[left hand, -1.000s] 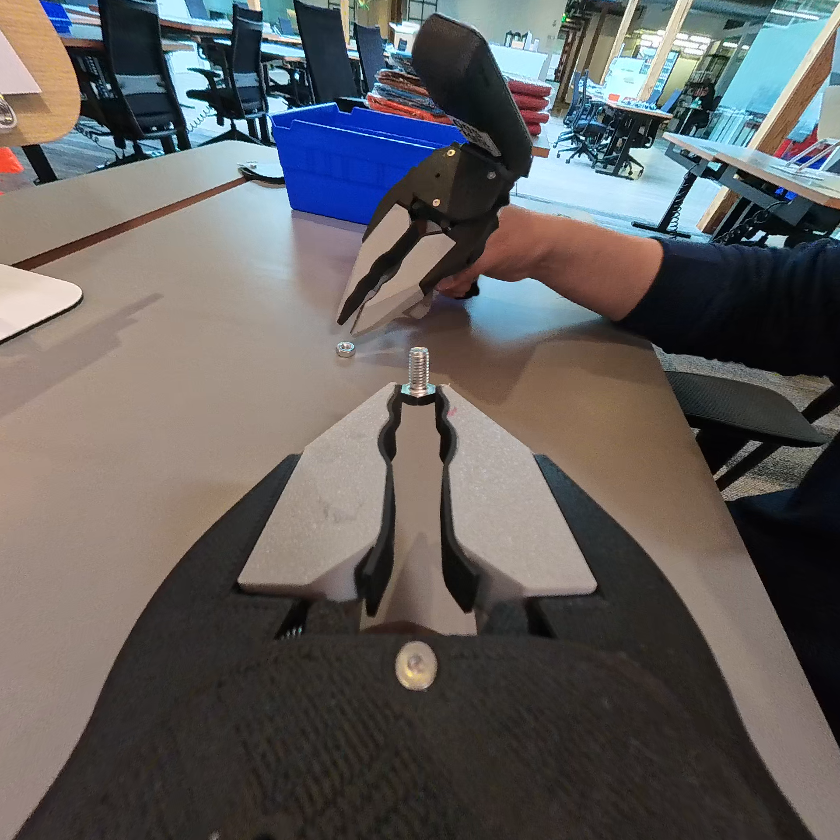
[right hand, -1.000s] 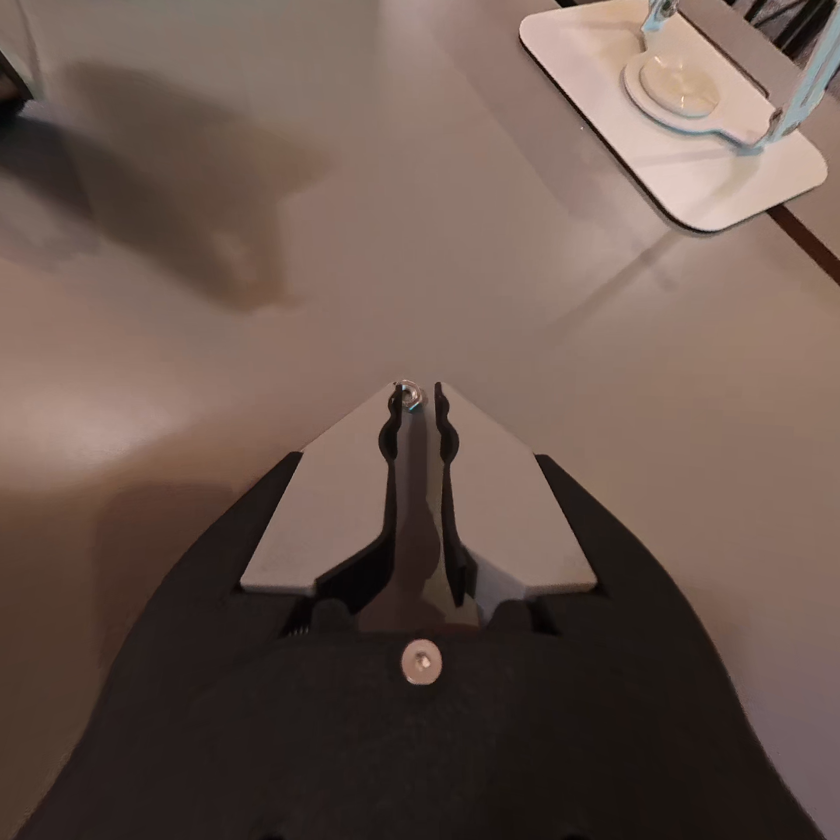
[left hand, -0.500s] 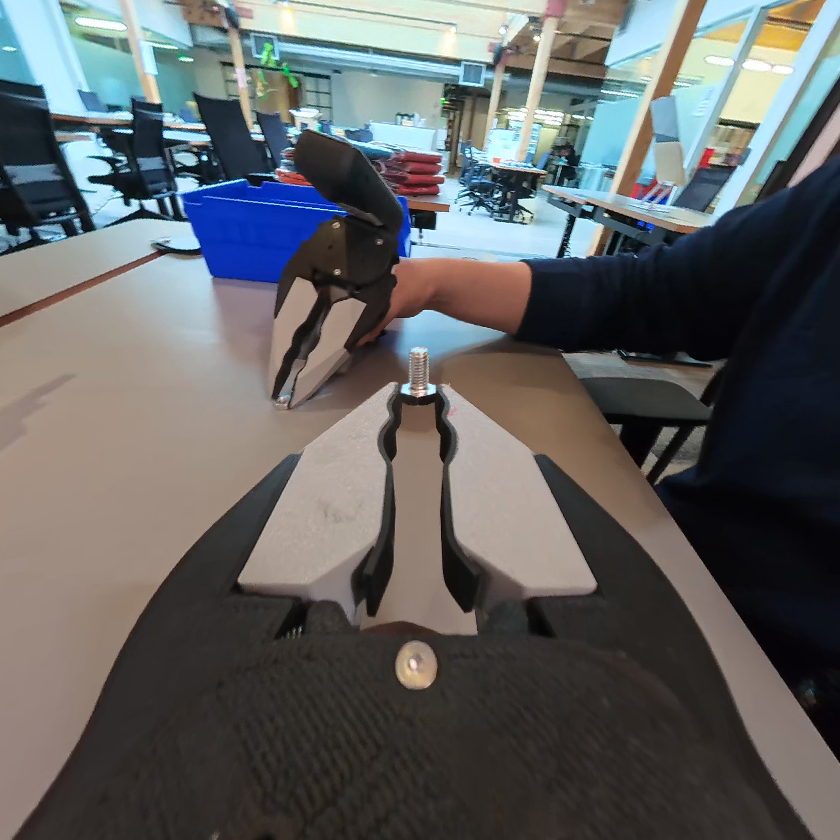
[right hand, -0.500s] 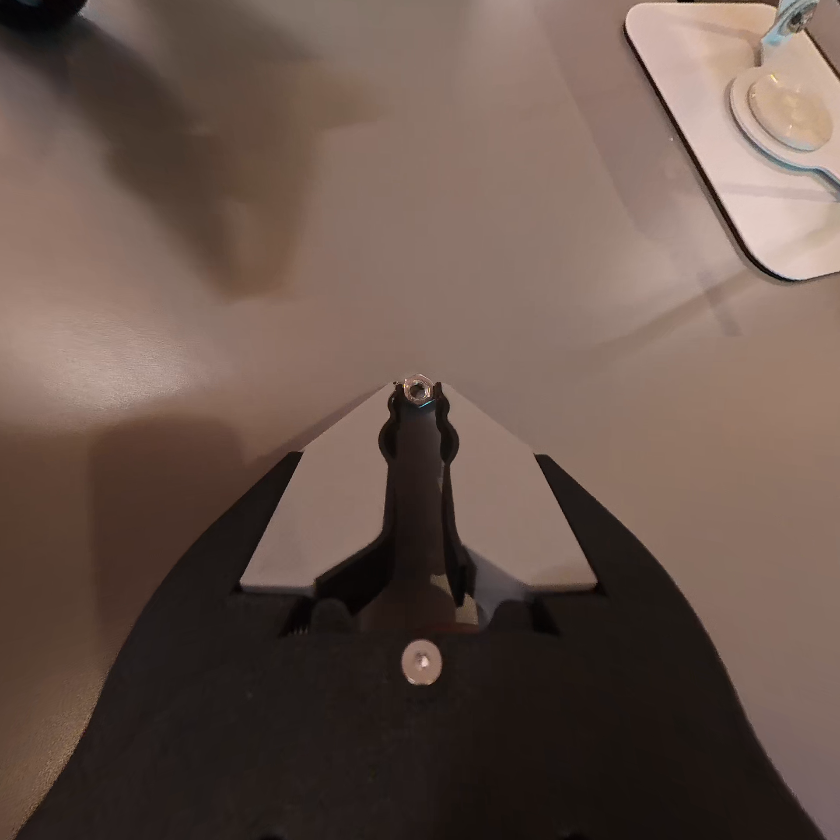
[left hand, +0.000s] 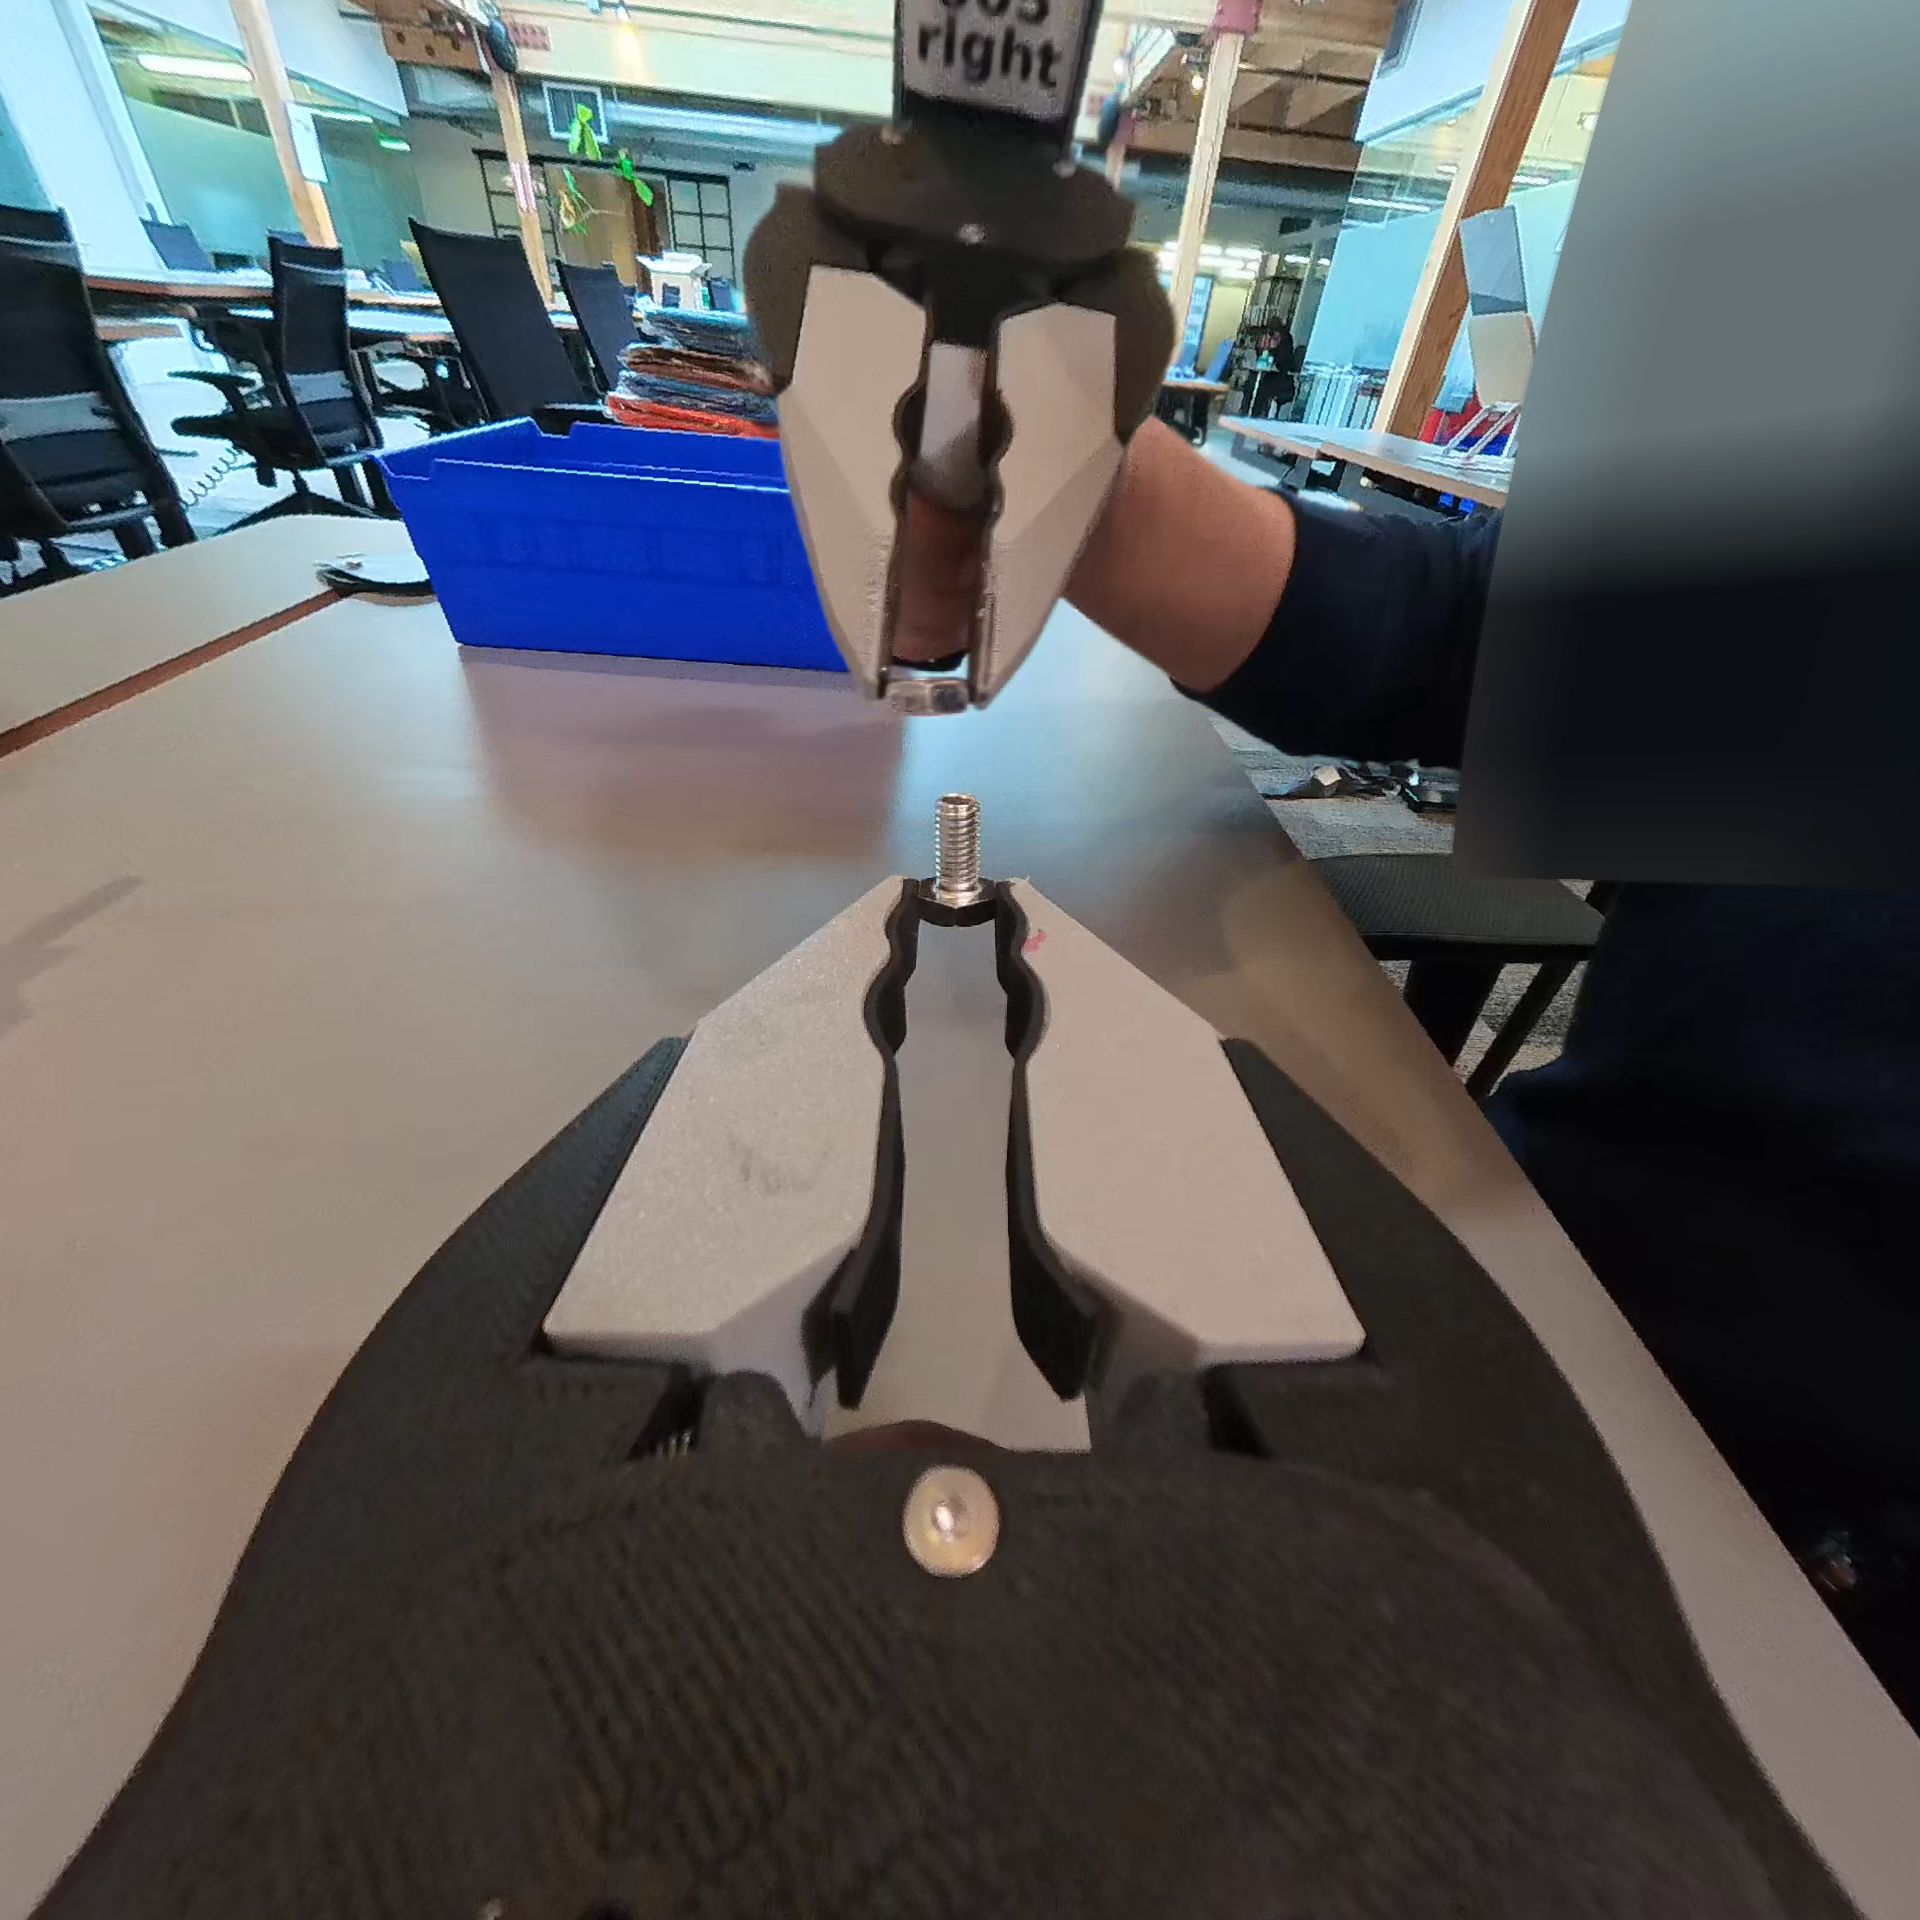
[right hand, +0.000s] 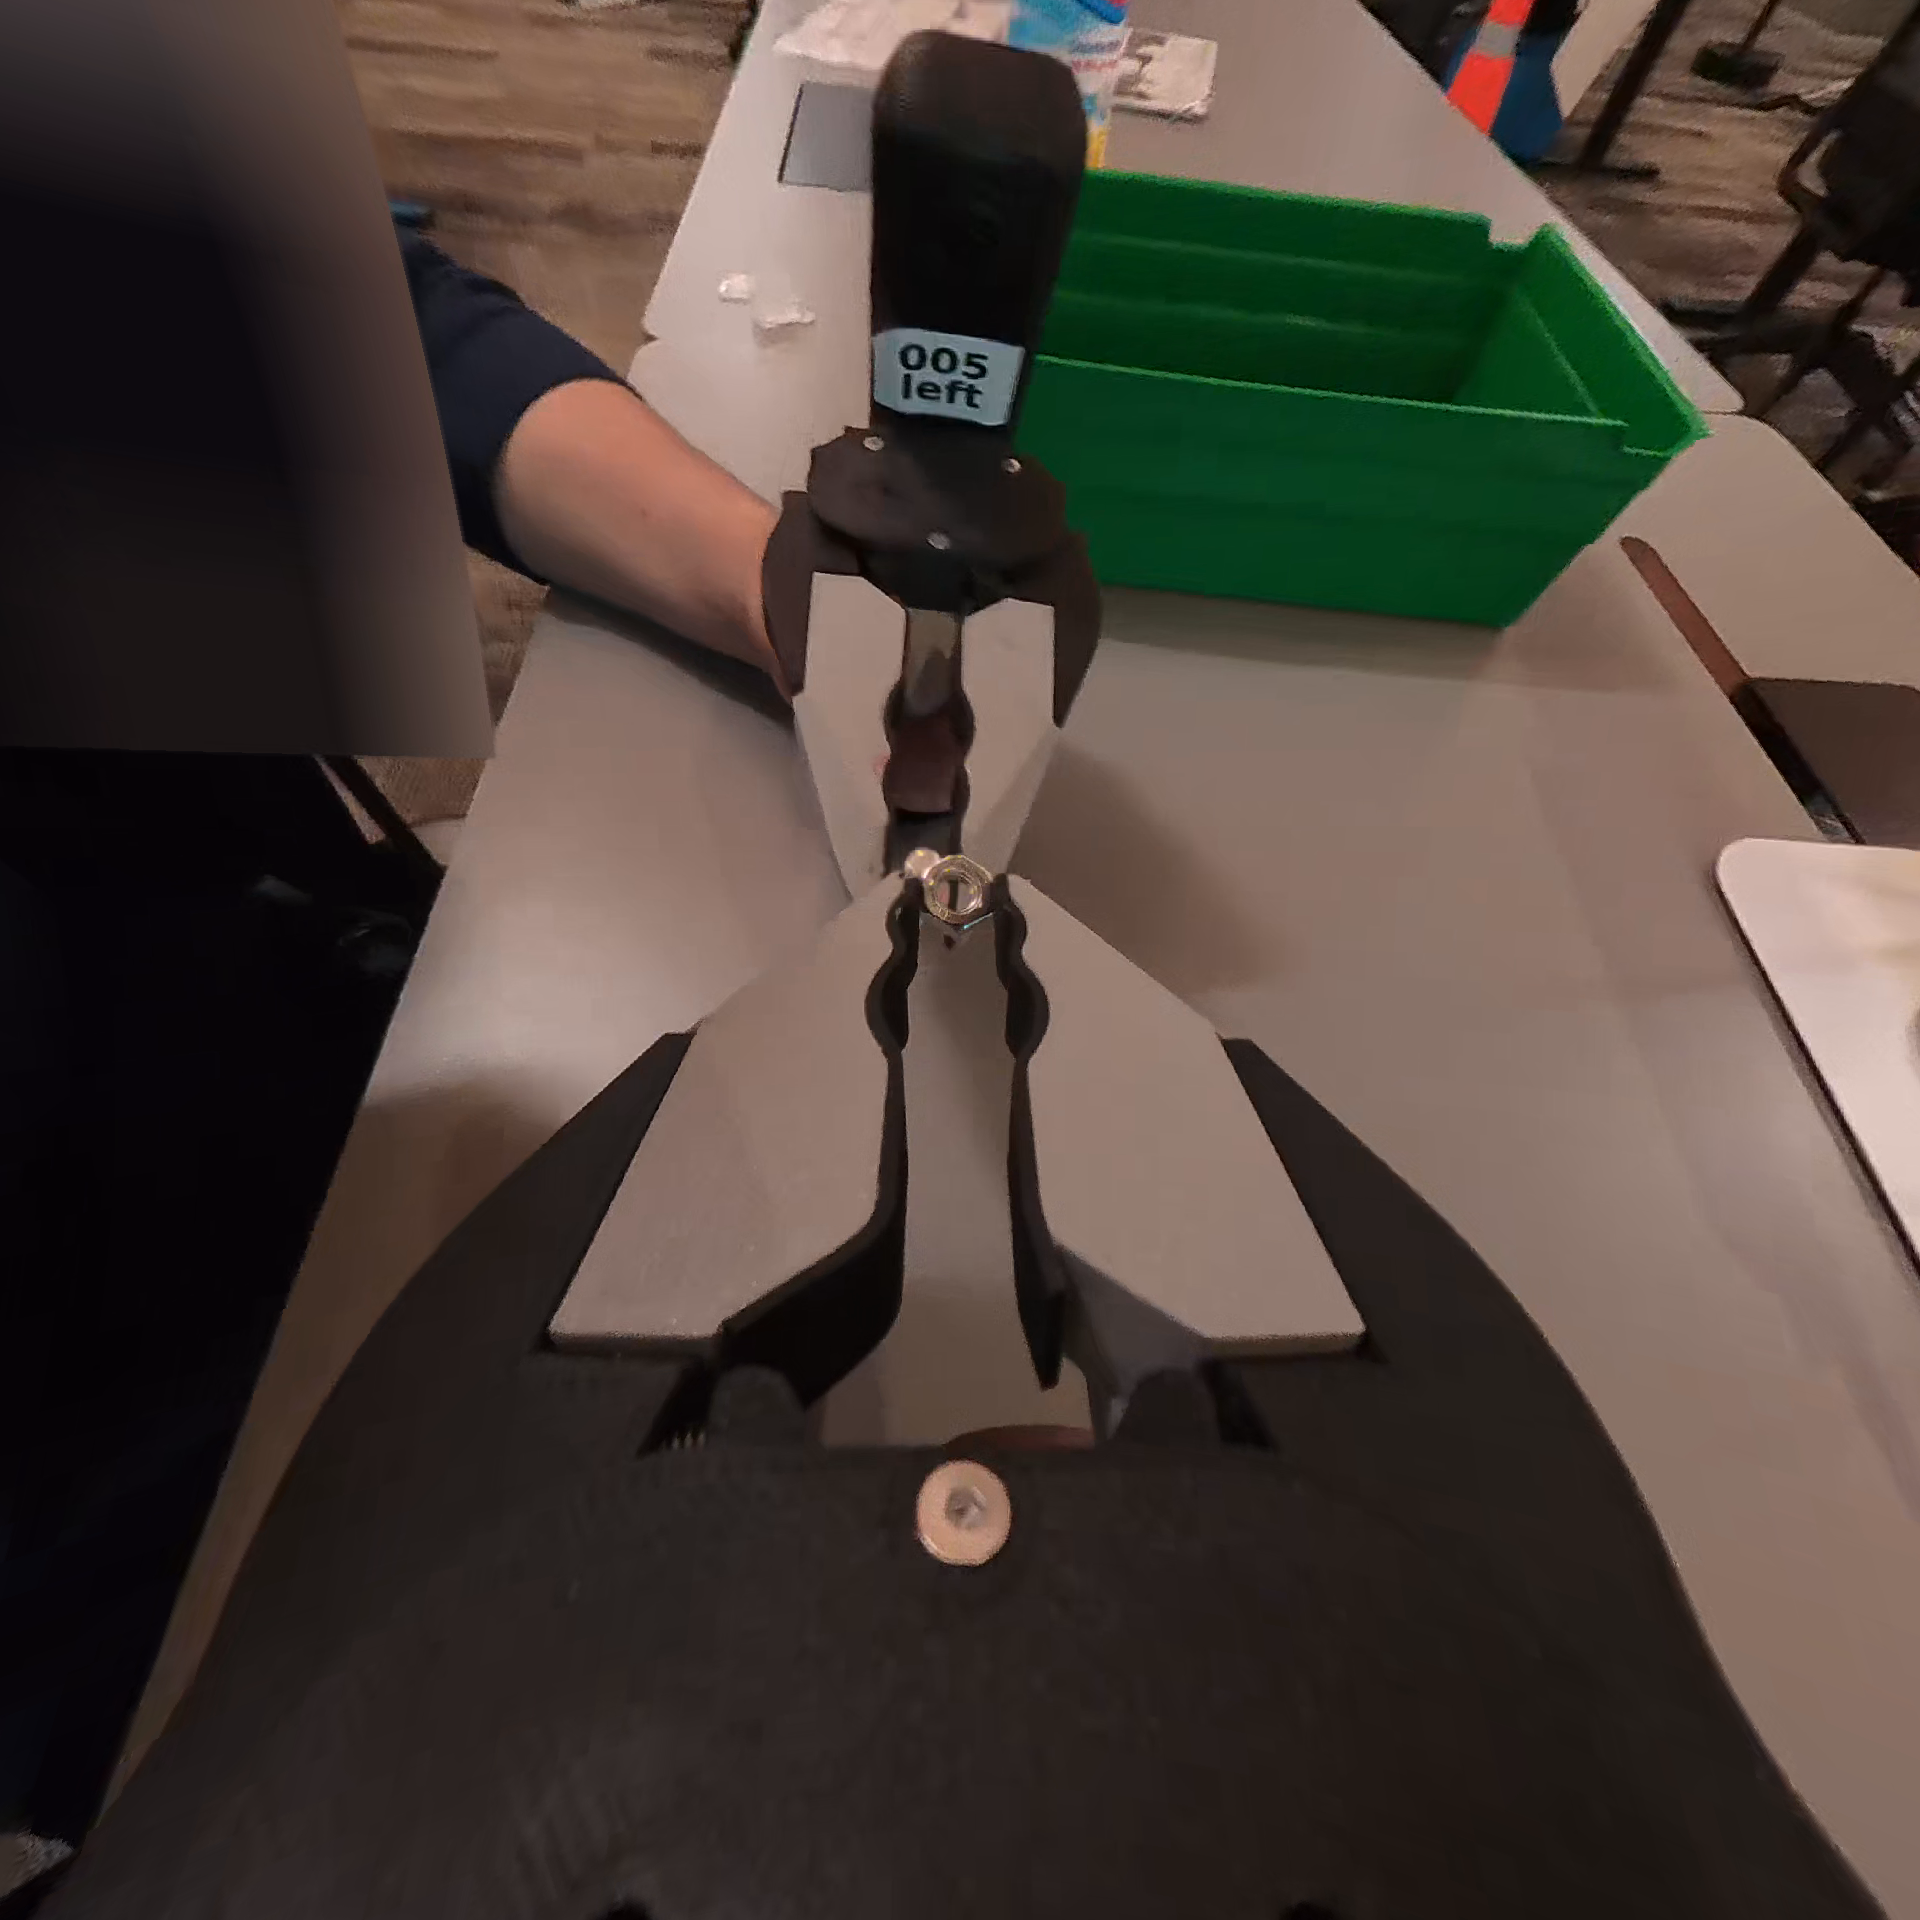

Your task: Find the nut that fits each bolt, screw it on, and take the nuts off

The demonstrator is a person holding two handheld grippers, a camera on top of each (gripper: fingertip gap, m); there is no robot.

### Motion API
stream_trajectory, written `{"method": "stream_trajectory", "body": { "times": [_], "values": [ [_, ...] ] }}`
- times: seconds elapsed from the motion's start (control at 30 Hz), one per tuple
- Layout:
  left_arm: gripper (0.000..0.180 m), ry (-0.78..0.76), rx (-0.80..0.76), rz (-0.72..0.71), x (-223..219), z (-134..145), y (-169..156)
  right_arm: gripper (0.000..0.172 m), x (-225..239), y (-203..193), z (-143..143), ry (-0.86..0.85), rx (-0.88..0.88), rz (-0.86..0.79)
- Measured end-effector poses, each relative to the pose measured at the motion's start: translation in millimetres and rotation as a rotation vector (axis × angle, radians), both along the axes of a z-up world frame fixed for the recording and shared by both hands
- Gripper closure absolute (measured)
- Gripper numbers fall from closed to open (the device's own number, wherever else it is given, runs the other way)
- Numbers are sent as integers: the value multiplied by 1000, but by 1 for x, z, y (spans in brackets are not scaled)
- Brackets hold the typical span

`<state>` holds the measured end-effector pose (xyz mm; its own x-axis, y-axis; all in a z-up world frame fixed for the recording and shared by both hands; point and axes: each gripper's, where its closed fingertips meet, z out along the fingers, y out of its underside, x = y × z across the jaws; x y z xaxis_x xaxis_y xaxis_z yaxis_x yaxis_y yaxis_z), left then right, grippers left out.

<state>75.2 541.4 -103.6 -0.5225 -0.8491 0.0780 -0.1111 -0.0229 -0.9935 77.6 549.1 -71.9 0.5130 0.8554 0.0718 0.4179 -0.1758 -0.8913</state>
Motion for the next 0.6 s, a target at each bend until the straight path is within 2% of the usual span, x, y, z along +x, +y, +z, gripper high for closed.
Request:
{"method": "stream_trajectory", "body": {
  "times": [0.2, 0.6],
  "values": [
    [168, 1, 9, 5, 0, 0, -2, 161, -12, 2, -6, -89, -26, 6],
    [168, 8, 21, 23, 1, -1, 0, 161, -16, 3, -12, -139, -19, 0]
  ]
}}
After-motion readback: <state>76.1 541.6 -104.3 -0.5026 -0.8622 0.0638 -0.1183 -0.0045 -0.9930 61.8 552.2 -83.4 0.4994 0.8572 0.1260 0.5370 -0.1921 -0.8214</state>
